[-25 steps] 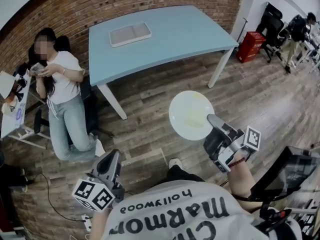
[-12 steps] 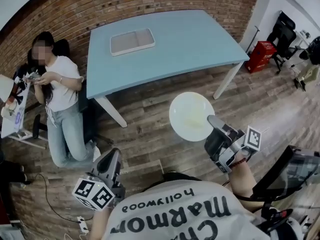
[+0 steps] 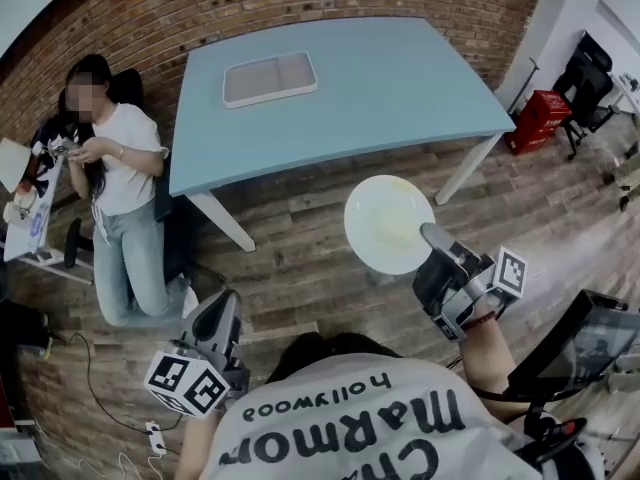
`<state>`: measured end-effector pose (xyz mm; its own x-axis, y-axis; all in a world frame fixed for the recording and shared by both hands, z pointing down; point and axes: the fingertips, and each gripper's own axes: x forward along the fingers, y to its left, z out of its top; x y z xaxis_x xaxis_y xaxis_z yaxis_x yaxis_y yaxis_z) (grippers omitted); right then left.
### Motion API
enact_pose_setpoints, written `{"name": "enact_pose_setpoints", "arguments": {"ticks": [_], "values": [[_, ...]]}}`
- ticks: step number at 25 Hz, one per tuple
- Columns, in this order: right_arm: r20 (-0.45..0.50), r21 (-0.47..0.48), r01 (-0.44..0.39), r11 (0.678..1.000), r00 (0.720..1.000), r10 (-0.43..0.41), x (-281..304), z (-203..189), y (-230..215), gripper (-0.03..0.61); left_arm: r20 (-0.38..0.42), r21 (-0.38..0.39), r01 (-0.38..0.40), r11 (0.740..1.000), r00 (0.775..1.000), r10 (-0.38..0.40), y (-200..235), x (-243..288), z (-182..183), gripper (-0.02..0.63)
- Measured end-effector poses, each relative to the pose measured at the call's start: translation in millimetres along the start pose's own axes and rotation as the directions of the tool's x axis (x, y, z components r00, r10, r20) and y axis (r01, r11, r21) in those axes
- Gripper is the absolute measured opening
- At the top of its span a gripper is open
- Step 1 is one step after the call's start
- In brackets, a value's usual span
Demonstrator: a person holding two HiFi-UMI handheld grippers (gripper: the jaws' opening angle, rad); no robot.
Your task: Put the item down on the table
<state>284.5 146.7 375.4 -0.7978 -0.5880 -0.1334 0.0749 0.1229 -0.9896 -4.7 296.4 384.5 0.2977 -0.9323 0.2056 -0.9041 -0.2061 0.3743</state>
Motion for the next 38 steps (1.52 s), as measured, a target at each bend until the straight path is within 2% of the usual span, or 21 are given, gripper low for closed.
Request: {"name": "enact_pose_setpoints", "arguments": {"ticks": [8, 19, 24, 32, 38], "values": [[0.002, 0.013, -0.004, 1.000, 1.000, 0.004, 11.6, 14.0, 0.3, 0.025, -0.005, 0.013, -0.013, 1.000, 1.000, 0.013, 3.0, 15.1, 16.0, 0.014], [0.085, 0.007, 0.008, 1.000, 0.996, -0.009, 33.6, 48.7, -11.6, 0.025, -0.006, 0.035, 0.083, 0.996, 0.997, -0.083, 26.0, 86.2, 45.4, 0.014], [0.096, 0.008, 0.029, 1.000, 0.995, -0.029, 88.5, 69.4, -13.5, 0.025, -0.032, 0.005, 0.101, 0.995, 0.994, -0.101, 66.8, 130.8, 73.3, 0.014], [0.099, 0.008, 0.022, 1.000, 0.995, -0.023, 96.9, 77.1, -20.4, 0.025, -0.033, -0.004, 0.094, 0.996, 0.995, -0.094, 80.2, 147.3, 71.6, 0.014], [0.131, 0.004, 0.057, 0.998, 0.990, -0.057, 157.4, 101.5, -35.2, 0.025, -0.072, -0.028, 0.116, 0.993, 0.990, -0.118, 136.7, 200.1, 88.9, 0.014]]}}
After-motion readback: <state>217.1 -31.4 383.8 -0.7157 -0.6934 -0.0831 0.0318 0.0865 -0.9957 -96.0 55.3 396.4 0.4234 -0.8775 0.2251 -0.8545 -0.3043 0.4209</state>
